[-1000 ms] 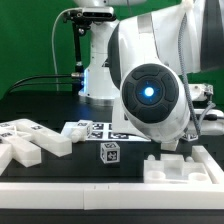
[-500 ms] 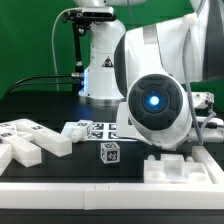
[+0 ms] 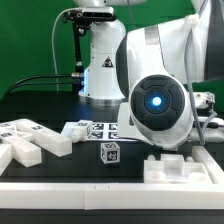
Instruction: Assemble chair
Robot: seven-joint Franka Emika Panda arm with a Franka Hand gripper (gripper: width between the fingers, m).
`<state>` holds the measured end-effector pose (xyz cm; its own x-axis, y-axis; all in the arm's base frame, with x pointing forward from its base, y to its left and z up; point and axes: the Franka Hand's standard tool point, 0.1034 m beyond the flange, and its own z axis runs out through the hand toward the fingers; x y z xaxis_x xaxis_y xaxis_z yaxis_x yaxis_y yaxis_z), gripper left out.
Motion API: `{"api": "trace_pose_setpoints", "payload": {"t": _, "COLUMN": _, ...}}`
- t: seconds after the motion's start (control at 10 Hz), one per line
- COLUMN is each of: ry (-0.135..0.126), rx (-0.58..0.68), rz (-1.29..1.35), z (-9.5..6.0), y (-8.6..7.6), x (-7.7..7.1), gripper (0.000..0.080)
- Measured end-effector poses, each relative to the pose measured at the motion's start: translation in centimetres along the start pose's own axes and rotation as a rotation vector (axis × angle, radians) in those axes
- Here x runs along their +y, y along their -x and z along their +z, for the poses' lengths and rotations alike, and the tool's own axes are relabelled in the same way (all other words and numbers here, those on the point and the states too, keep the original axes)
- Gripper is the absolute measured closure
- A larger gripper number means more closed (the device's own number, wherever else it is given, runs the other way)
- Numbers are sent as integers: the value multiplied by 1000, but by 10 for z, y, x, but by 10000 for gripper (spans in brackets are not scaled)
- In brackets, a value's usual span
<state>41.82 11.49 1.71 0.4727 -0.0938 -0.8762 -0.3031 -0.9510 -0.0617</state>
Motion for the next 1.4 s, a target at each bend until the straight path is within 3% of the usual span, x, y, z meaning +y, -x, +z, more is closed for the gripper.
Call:
{"api": "trace_pose_setpoints", "payload": {"t": 0.2, "ry": 1, "rx": 1, "rz": -80, "z": -24, "y": 12, "x": 2, "gripper": 520}}
{"api": "trace_pose_setpoints", "payload": {"t": 0.4, "ry": 7, "rx": 93, "rz": -133, "z": -66, "y": 29, "x": -7, "gripper": 520}}
{"api": "trace_pose_setpoints", "payload": {"t": 0.5, "ry": 7, "rx": 176, "rz": -121, "z": -75, "y": 40, "x": -15, "gripper": 520}}
{"api": "trace_pose_setpoints", "payload": {"t": 0.6, "ry": 10, "rx": 223, "rz": -105, "z": -69, "y": 45, "x": -16, "gripper": 520}}
{"api": "trace_pose_setpoints", "payload": {"t": 0.9, "ry": -6, "rx": 398, "rz": -128, "z": -84, "y": 37, "x": -19, "gripper": 518}}
{"api": "trace_pose_setpoints", "payload": {"t": 1.1, "ry": -13, "rx": 529, "rz": -220, "z": -137, "y": 39, "x": -30, "gripper": 518}}
{"api": "trace_pose_setpoints", "payload": {"t": 1.2, "ry": -1, "rx": 590, "rz": -268, "z": -160, "y": 44, "x": -39, "gripper": 518}}
{"api": "trace_pose_setpoints", "payload": {"t": 1.3, "ry": -15, "rx": 684, "rz": -240, "z": -166, "y": 48, "x": -46, "gripper": 518}}
{"api": "trace_pose_setpoints", "payload": {"t": 1.4, "ry": -17, "rx": 772, "rz": -247, "z": -165, "y": 48, "x": -45, "gripper": 518}}
